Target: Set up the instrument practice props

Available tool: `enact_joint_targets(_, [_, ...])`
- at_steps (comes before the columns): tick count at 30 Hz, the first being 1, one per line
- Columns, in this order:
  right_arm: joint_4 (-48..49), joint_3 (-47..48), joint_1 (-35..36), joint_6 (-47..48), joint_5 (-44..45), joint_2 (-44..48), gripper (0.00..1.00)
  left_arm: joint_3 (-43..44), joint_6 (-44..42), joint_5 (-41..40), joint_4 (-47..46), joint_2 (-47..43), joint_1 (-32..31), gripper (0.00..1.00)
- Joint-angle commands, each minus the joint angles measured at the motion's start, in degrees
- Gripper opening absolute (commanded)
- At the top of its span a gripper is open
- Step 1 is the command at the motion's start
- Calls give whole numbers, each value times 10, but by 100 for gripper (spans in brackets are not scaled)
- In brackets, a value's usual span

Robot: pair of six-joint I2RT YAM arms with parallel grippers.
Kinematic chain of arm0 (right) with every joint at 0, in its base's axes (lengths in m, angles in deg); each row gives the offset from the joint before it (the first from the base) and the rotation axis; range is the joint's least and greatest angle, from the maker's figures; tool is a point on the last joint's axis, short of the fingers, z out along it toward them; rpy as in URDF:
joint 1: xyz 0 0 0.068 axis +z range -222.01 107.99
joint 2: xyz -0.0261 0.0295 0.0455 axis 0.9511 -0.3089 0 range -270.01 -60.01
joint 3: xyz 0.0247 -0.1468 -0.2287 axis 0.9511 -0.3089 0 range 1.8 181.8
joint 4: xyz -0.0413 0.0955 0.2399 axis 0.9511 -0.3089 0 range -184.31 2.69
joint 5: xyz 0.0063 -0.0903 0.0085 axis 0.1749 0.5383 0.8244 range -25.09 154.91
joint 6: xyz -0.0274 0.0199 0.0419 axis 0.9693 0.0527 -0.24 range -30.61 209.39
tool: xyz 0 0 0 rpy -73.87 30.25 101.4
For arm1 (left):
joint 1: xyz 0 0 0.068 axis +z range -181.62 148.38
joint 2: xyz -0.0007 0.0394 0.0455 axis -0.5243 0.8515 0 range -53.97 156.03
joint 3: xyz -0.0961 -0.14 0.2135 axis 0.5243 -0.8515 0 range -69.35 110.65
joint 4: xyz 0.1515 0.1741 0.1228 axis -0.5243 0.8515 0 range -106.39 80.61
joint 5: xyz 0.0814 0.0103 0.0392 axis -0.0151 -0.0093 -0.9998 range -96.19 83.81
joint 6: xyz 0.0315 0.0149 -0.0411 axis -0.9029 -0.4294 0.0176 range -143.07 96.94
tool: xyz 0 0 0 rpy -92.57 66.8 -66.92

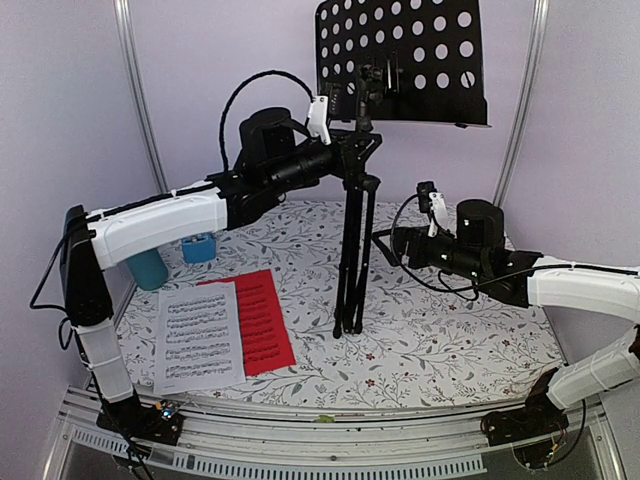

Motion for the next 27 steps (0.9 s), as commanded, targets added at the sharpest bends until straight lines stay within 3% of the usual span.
enact_joint_targets(1, [10, 9, 17, -11, 40, -16, 99, 52, -12, -14, -164, -33, -17, 0])
enact_joint_targets(6, [17, 1, 30, -30, 73, -15, 99, 36, -13, -23, -182, -42, -18, 0])
enact_joint_targets(15, [6, -70, 55, -56, 187, 94, 99, -7, -23, -32, -255, -52, -20, 0])
enact_joint_targets(19, [-20, -66, 56, -33, 158, 133, 99, -28, -27, -33, -307, -52, -19, 0])
enact_joint_targets(27, [-59, -24, 107, 12, 146, 58, 99, -18, -14, -21, -379, -22, -18, 0])
